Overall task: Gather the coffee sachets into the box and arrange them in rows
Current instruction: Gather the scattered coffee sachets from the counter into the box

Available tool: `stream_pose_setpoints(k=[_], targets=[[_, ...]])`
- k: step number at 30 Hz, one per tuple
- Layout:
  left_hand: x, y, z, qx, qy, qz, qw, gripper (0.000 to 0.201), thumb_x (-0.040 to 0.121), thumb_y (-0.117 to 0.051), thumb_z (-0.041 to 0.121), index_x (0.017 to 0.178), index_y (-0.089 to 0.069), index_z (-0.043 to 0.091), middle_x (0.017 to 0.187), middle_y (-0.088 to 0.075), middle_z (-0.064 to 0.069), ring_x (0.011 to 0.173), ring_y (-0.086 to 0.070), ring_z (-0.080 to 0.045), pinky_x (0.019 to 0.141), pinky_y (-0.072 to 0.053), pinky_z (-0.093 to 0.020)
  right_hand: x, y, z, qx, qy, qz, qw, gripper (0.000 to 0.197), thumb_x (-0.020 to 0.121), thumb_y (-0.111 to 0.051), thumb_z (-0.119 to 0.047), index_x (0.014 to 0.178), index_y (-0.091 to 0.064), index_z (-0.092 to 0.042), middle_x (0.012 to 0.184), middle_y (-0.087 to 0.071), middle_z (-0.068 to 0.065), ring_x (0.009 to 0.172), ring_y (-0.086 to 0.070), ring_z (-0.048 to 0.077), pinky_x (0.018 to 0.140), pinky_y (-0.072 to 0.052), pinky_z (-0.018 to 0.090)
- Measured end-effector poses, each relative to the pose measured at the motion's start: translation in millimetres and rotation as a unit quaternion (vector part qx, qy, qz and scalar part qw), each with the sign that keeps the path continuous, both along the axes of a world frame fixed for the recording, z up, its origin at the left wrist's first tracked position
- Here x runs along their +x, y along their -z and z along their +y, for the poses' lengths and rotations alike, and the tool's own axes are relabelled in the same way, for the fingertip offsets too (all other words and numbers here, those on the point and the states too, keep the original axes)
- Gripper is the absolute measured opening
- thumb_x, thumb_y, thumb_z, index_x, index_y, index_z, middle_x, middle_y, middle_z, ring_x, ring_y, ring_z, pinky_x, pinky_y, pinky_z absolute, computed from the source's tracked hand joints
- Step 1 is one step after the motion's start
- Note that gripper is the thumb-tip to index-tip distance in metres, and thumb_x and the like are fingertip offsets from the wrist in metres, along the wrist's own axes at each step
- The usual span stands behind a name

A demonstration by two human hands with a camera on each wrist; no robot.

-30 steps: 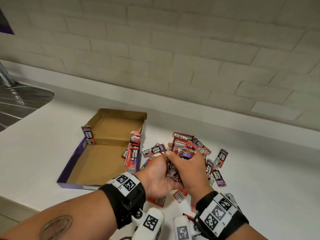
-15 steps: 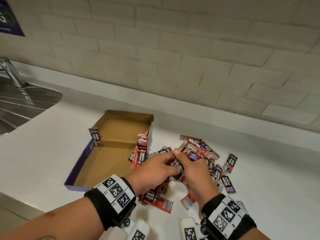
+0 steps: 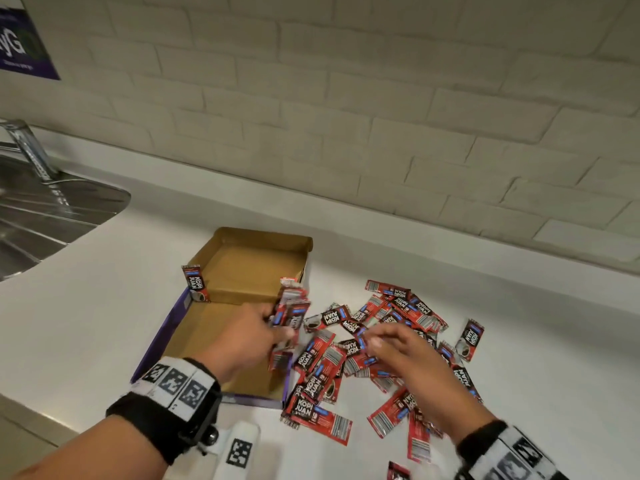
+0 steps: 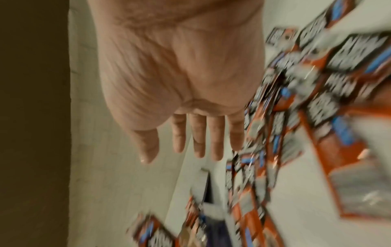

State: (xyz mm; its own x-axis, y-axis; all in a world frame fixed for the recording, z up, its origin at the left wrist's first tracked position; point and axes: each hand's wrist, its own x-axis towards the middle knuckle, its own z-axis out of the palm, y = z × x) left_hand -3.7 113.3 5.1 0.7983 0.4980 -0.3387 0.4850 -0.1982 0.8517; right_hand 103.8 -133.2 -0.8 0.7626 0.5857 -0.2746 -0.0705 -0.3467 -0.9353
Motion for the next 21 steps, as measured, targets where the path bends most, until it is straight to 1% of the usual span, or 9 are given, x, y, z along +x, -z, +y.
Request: stream_pose_setpoints(k=[2,4,7,9,12,14,17,19,21], targets=[[-5,11,12,0.019,-0.025,0.040,0.999,0.005,0.088,-0.077,0.015,0.091,-0.073,0.017,0.082,-0.077,0.005,0.078,-0.072,-0.011,0.066,-0.051,-0.022,9,7,-38,-0.045,0.054,-0.006,0.997,0.020,0.092,-0.071,-0.035,0.112,-0.069,-0.031,0.116,-0.073,-0.013,0.101,-0.072,0.005,0.082,-0.053,0.025],[-7,22,16,0.039,-0.021,0.080,0.996,0.010,0.085,-0.080,0.017,0.092,-0.073,0.015,0.081,-0.077,0.005,0.073,-0.072,-0.007,0.060,-0.049,-0.019,17,17,-75,-0.127,0.105,-0.064,0.984,0.019,0.090,-0.076,-0.033,0.107,-0.068,-0.033,0.113,-0.071,-0.013,0.103,-0.069,0.008,0.086,-0.048,0.030],[-4,41,19,0.053,-0.015,0.101,0.993,0.025,0.078,-0.086,0.017,0.096,-0.069,0.019,0.082,-0.077,0.006,0.074,-0.072,-0.007,0.065,-0.053,-0.023,27,35,-121,-0.246,0.156,-0.114,0.950,0.022,0.086,-0.080,-0.030,0.099,-0.065,-0.039,0.113,-0.068,-0.010,0.104,-0.064,0.013,0.084,-0.044,0.030],[-1,50,19,0.084,-0.011,0.110,0.990,0.046,0.071,-0.091,0.020,0.104,-0.059,0.022,0.089,-0.073,0.007,0.081,-0.070,-0.008,0.070,-0.053,-0.025,30,45,-145,-0.251,0.194,-0.095,0.944,0.023,0.084,-0.082,-0.022,0.096,-0.066,-0.034,0.111,-0.070,-0.004,0.098,-0.066,0.016,0.081,-0.044,0.028],[2,57,18,0.191,0.029,0.152,0.969,0.054,0.075,-0.086,0.038,0.114,-0.052,0.020,0.103,-0.060,0.005,0.095,-0.060,-0.013,0.086,-0.052,-0.031,28,54,-168,-0.232,0.236,-0.091,0.939,0.020,0.083,-0.082,-0.010,0.092,-0.071,-0.024,0.107,-0.073,0.000,0.103,-0.065,0.026,0.095,-0.039,0.035],[3,56,16,0.268,0.094,0.199,0.938,0.048,0.089,-0.068,0.051,0.119,-0.050,0.018,0.106,-0.051,0.002,0.110,-0.047,-0.018,0.096,-0.044,-0.032,22,57,-175,-0.213,0.263,-0.095,0.936,0.018,0.082,-0.081,-0.002,0.088,-0.071,-0.016,0.100,-0.074,0.003,0.096,-0.066,0.021,0.093,-0.039,0.028],[4,55,15,0.269,0.140,0.226,0.926,0.048,0.094,-0.056,0.054,0.123,-0.049,0.017,0.108,-0.050,0.000,0.110,-0.032,-0.019,0.092,-0.035,-0.031,12,59,-182,-0.194,0.263,-0.105,0.939,0.020,0.083,-0.076,0.009,0.081,-0.070,-0.010,0.096,-0.075,0.018,0.074,-0.064,0.004,0.072,-0.040,-0.001],[5,53,10,0.256,0.163,0.235,0.924,0.044,0.095,-0.058,0.043,0.127,-0.047,0.016,0.114,-0.048,-0.004,0.110,-0.035,-0.022,0.090,-0.035,-0.030,6,58,-183,-0.179,0.269,-0.099,0.941,0.019,0.084,-0.072,0.013,0.082,-0.071,-0.006,0.093,-0.073,0.025,0.068,-0.063,0.008,0.063,-0.039,-0.004],[7,55,8,0.250,0.133,0.231,0.931,0.048,0.090,-0.064,0.034,0.129,-0.046,0.012,0.126,-0.047,-0.012,0.101,-0.046,-0.022,0.076,-0.042,-0.025,4,56,-185,-0.169,0.293,-0.100,0.936,0.024,0.083,-0.072,0.014,0.076,-0.072,-0.009,0.087,-0.073,0.016,0.067,-0.066,0.001,0.062,-0.039,-0.006]])
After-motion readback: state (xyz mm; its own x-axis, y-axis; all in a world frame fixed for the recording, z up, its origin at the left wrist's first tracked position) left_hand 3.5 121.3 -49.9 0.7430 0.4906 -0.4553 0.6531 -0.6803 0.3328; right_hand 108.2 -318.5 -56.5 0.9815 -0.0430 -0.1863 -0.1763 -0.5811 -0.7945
